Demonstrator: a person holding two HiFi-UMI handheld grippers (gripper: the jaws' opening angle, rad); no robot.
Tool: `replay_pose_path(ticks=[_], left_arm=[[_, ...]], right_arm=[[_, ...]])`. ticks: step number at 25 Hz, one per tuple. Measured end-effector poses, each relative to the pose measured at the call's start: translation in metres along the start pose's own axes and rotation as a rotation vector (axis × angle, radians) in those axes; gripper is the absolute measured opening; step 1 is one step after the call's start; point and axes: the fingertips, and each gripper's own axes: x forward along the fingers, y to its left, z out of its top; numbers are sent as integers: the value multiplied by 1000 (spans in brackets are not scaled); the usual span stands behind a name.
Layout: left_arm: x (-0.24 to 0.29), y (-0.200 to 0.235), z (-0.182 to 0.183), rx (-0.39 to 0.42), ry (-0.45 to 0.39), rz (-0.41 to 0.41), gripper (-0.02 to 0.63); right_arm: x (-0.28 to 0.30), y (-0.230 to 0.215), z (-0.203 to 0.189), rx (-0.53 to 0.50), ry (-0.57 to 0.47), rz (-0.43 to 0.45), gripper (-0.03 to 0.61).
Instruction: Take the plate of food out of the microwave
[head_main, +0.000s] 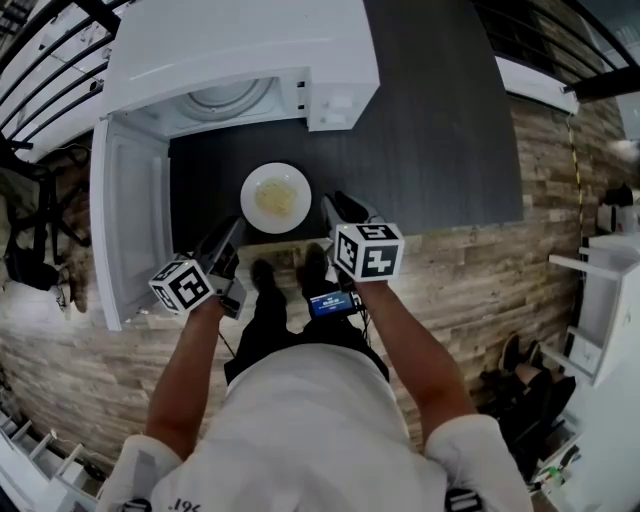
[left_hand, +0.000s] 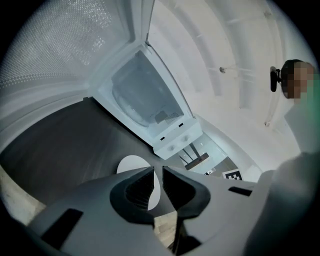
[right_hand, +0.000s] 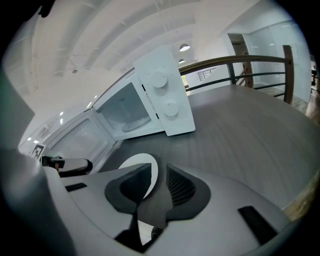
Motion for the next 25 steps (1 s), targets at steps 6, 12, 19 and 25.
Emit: replay_pose_path(ticks=[6, 12, 19, 25], left_arm=[[-7, -19, -2, 31, -50, 15, 43], [-21, -30, -6, 43, -82, 19, 43], [-47, -47, -6, 75, -83, -28, 43], [-84, -60, -5, 123, -69, -82, 43]], right_arm=[[-9, 3, 5, -59, 5, 56, 91], [-20, 16, 4, -121, -7, 94, 91], [-49, 41, -4, -129, -54, 117, 91], [-82, 77, -21, -141, -111, 116, 91]])
